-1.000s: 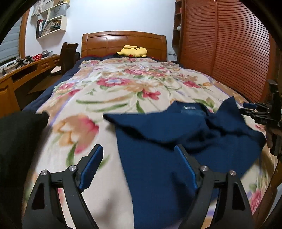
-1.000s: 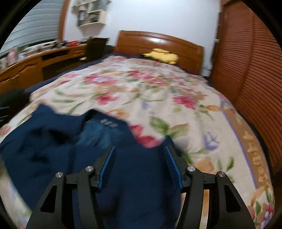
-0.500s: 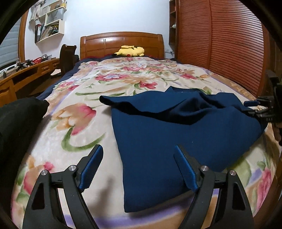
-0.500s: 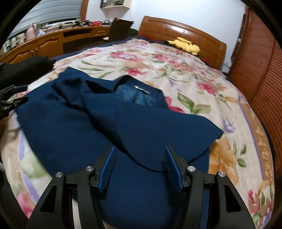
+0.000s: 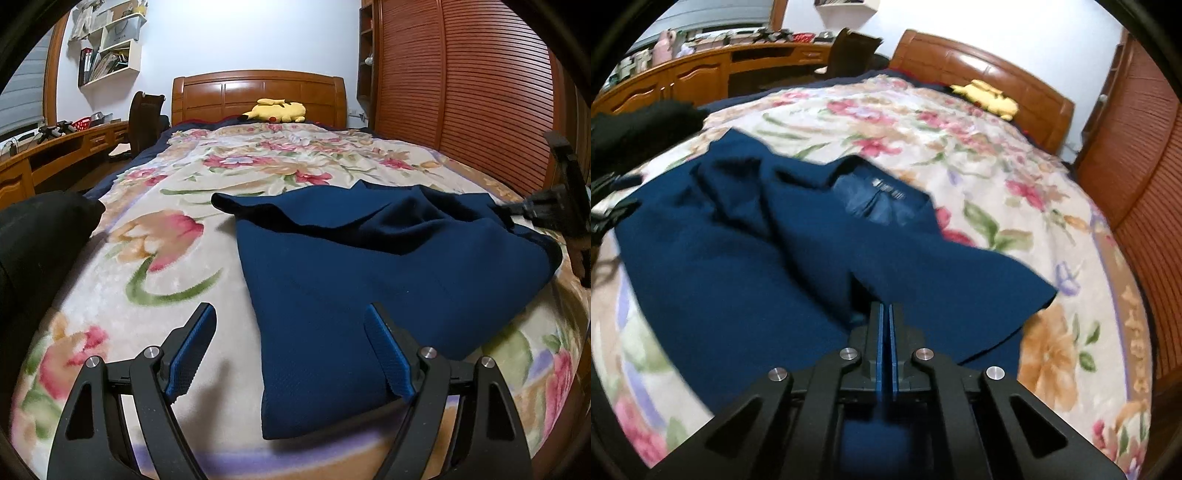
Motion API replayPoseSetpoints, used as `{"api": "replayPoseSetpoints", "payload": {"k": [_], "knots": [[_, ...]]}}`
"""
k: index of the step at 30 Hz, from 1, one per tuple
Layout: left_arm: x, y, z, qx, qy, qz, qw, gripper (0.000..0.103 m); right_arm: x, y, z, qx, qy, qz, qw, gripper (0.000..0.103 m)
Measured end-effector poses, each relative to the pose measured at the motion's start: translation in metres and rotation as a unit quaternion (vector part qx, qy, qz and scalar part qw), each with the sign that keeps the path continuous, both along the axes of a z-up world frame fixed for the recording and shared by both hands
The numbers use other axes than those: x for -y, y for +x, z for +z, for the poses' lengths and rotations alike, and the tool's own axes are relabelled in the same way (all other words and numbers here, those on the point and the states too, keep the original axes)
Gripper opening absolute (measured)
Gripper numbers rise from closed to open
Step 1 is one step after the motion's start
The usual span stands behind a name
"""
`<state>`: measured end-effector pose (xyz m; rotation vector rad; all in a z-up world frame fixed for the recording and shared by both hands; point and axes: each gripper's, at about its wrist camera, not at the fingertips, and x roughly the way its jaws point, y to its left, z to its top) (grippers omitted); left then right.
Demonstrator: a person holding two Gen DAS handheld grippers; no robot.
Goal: Fold large clothes
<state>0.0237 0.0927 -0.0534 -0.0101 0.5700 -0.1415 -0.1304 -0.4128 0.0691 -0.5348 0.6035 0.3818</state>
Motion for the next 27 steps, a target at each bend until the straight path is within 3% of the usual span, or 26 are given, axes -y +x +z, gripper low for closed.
{"api": "replayPoseSetpoints", "payload": {"k": [9,11,14,16,18,22,27], "knots": [[0.001,-0.005,-0.004,0.003,0.006,0.008,0.9999,0.083,-0.061,0.075,0.033,0.099,-0.03,-0.033,0.994,0.002],[0.002,-0.006,-0.004,0.007,0.009,0.011,0.9999,0.083,-0.075,0.094,0.033,0.098,-0.03,-0.054,0.993,0.003],[0.001,-0.006,-0.003,0.009,0.009,0.014,0.9998,0.083,-0.086,0.106,0.034,0.085,0.003,-0.075,0.994,0.024],[0.0,-0.006,-0.003,0.01,0.006,0.014,0.9998,0.083,-0.087,0.101,0.036,0.083,0.045,-0.073,0.993,0.06],[0.0,-0.007,-0.003,0.01,0.004,0.014,0.9999,0.083,-0.09,0.091,0.035,0.075,0.074,-0.061,0.993,0.073],[-0.001,-0.008,-0.004,0.008,0.0,0.012,0.9999,0.083,-0.093,0.061,0.025,0.038,0.084,-0.009,0.996,0.073],[-0.002,-0.008,-0.004,0.007,-0.003,0.013,0.9999,0.083,-0.124,0.024,0.005,0.011,0.056,0.056,0.997,0.073]]}}
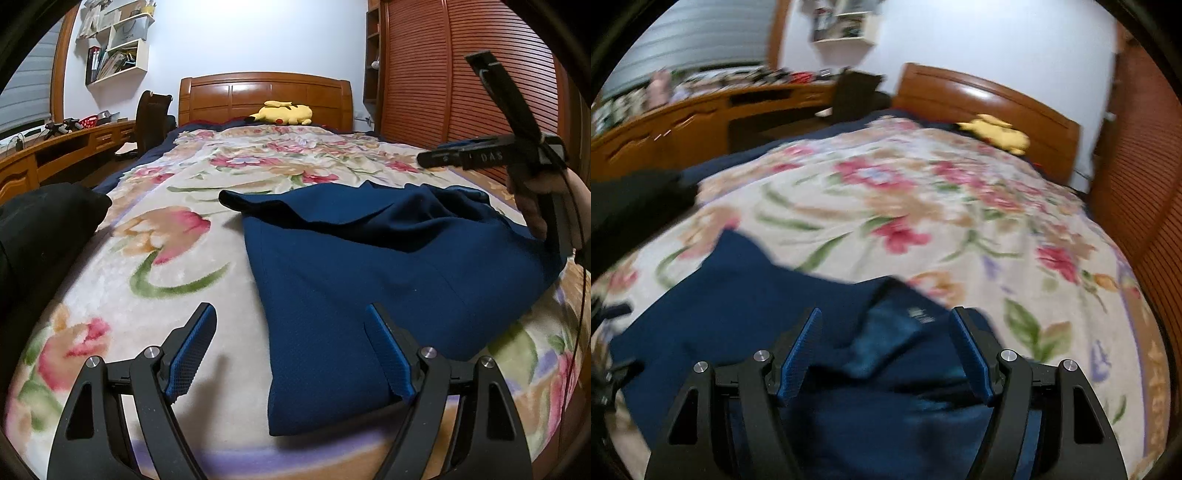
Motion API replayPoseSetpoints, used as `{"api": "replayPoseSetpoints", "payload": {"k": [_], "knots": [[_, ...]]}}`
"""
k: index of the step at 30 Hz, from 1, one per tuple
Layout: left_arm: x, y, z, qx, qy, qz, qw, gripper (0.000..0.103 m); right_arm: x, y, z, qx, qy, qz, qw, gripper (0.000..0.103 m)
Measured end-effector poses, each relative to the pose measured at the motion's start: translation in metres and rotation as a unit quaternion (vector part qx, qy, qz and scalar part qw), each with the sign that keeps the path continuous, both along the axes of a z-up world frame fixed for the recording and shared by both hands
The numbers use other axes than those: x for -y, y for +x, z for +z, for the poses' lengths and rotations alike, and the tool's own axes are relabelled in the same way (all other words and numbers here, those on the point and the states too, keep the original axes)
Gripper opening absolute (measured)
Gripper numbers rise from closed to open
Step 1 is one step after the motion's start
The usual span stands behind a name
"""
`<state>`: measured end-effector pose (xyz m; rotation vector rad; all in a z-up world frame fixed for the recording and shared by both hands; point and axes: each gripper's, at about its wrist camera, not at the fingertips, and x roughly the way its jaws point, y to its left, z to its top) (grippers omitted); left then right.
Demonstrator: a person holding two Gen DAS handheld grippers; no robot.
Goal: Fold large clothes
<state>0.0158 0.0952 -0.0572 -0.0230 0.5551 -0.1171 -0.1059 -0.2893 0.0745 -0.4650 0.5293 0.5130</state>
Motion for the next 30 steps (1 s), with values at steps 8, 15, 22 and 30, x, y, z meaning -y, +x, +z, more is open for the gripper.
{"api": "replayPoseSetpoints", "payload": {"k": [8,15,22,30], "knots": [[-0.001,-0.001,0.0,-0.001,-0.006,0.001,1.0,0.083,-0.05,-0.025,-0.022,-0.047,-0.021,0.091,0.995,0.073],[-0.002,-0.001,-0.001,-0.001,-0.006,0.001,1.0,0.083,-0.077,-0.005,-0.037,-0.09,-0.073,0.13,0.985,0.073],[-0.002,-0.001,-0.001,-0.003,-0.009,-0.001,1.0,0.083,-0.108,0.016,-0.039,-0.076,-0.103,0.124,0.984,0.01],[-0.003,0.0,-0.001,-0.003,-0.012,-0.001,0.9999,0.083,-0.095,0.068,0.018,0.046,-0.019,-0.014,0.999,0.006]]}}
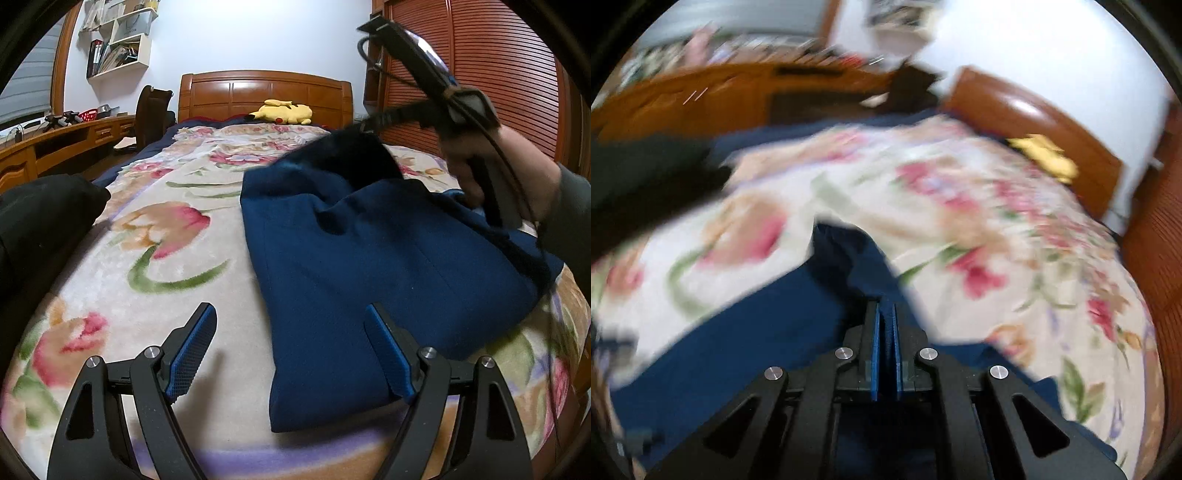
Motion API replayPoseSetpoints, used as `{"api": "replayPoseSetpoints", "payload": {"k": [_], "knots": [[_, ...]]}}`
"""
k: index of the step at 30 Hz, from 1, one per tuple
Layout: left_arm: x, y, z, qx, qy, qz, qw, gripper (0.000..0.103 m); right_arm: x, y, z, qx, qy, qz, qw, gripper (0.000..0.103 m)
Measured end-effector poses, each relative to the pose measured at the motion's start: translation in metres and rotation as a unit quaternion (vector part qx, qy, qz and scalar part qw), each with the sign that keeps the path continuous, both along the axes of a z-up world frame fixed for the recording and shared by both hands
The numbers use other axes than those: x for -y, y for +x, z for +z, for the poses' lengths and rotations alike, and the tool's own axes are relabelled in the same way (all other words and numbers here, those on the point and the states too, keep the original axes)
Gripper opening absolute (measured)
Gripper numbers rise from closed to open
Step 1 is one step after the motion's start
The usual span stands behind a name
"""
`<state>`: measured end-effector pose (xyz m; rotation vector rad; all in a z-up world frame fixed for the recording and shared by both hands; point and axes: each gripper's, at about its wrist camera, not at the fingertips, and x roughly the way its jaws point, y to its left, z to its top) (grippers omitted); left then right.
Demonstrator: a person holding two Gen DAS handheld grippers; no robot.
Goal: Fold large clothes
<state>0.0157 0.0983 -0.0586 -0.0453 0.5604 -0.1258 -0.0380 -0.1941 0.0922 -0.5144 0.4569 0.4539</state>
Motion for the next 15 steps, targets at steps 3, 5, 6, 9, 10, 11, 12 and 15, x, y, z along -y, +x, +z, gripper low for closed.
{"api": "replayPoseSetpoints", "payload": {"k": [3,5,6,9,10,11,12,15], "knots": [[0.0,0.0,0.0,0.001,0.001,0.001,1.0,0.083,0.018,0.015,0.02,0.036,0.026,-0.051,0.998,0.013],[0.0,0.0,0.0,0.001,0.002,0.001,1.0,0.083,0.029,0.02,0.023,0.005,0.031,-0.044,0.999,0.047],[0.0,0.0,-0.001,0.001,0.001,0.001,1.0,0.083,0.037,0.018,0.022,-0.009,0.039,-0.035,0.999,0.062],[0.0,0.0,-0.001,0.001,0.002,0.001,1.0,0.083,0.059,0.003,0.014,-0.02,0.034,-0.019,0.999,0.062],[0.001,0.0,-0.001,0.001,0.003,0.002,1.0,0.083,0.068,-0.001,0.008,-0.029,0.03,-0.014,0.999,0.062],[0.001,0.0,-0.001,0.001,0.003,0.002,1.0,0.083,0.075,-0.005,0.002,-0.042,0.025,-0.009,0.999,0.062],[0.0,0.0,-0.001,0.001,0.002,0.001,1.0,0.083,0.082,-0.009,-0.006,-0.056,0.016,-0.006,0.998,0.062],[0.0,0.0,-0.001,-0.001,0.002,0.001,1.0,0.083,0.107,-0.022,-0.026,-0.088,0.004,-0.001,0.996,0.062]]}}
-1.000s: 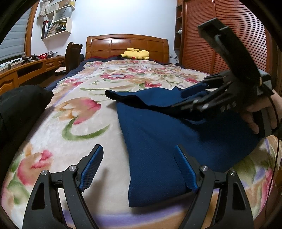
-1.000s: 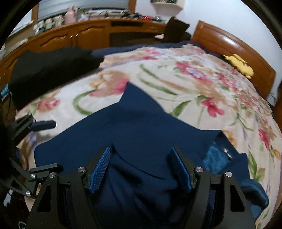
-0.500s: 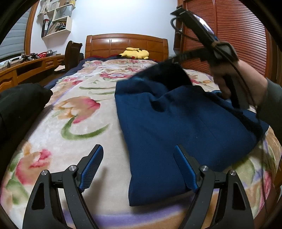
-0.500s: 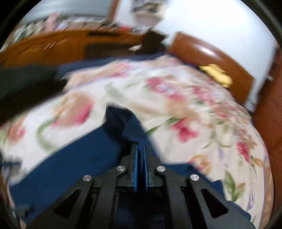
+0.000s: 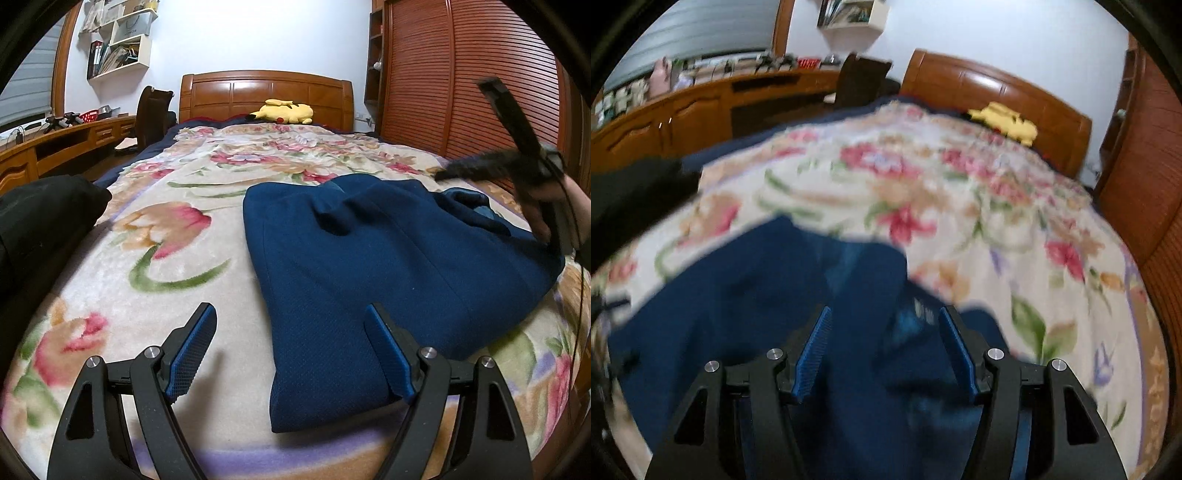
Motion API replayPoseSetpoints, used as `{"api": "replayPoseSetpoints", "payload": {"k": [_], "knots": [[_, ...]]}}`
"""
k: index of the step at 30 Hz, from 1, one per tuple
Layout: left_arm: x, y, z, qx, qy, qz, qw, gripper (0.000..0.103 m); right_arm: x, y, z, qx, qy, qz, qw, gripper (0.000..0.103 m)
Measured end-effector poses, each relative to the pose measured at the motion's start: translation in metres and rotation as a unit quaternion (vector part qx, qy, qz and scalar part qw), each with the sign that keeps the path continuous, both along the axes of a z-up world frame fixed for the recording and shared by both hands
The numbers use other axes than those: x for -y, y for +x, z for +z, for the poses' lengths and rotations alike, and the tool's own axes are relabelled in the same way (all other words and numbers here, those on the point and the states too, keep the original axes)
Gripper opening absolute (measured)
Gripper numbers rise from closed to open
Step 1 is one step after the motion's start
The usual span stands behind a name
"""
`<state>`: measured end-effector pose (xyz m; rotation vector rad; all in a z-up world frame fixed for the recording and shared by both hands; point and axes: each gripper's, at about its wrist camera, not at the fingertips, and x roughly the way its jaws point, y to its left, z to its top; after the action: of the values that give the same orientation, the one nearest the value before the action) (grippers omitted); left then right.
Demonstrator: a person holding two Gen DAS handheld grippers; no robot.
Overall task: Fold large clothes
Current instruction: 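Press and straighten the folded jacket edge with the right tool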
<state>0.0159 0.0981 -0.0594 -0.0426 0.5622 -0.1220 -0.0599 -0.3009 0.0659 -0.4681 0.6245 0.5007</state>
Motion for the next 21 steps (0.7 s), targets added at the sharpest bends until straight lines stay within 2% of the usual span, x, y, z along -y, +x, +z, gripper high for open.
{"api": "replayPoseSetpoints", "payload": {"k": [5,9,13,14,15,16,17,21], "knots": [[0.0,0.001,0.0,-0.002,0.002,0.001,1.0,0.083,0.024,0.0,-0.013,-0.046,-0.022,0.004,0.999,0.062],[0.0,0.001,0.0,-0.002,0.004,0.003,1.0,0.083,0.03,0.016,-0.016,-0.106,-0.021,0.023,0.994,0.062],[0.0,0.001,0.0,-0.002,0.004,0.003,1.0,0.083,0.021,0.016,-0.018,-0.116,-0.023,0.046,0.992,0.062],[0.0,0.001,0.0,-0.002,0.004,0.004,1.0,0.083,0.017,0.015,-0.021,-0.115,-0.031,0.051,0.992,0.056],[0.0,0.001,0.0,-0.002,0.005,0.004,1.0,0.083,0.015,0.014,-0.025,-0.109,-0.044,0.054,0.992,0.039],[0.0,0.001,-0.001,-0.002,0.006,0.004,1.0,0.083,0.016,0.015,-0.025,-0.105,-0.054,0.059,0.991,0.014],[0.0,0.001,-0.001,-0.002,0.007,0.004,1.0,0.083,0.016,0.014,-0.026,-0.096,-0.062,0.061,0.992,0.008],[0.001,0.007,-0.002,-0.019,0.008,0.002,0.9998,0.083,0.006,0.027,-0.01,-0.018,-0.093,0.033,0.995,0.007]]}}
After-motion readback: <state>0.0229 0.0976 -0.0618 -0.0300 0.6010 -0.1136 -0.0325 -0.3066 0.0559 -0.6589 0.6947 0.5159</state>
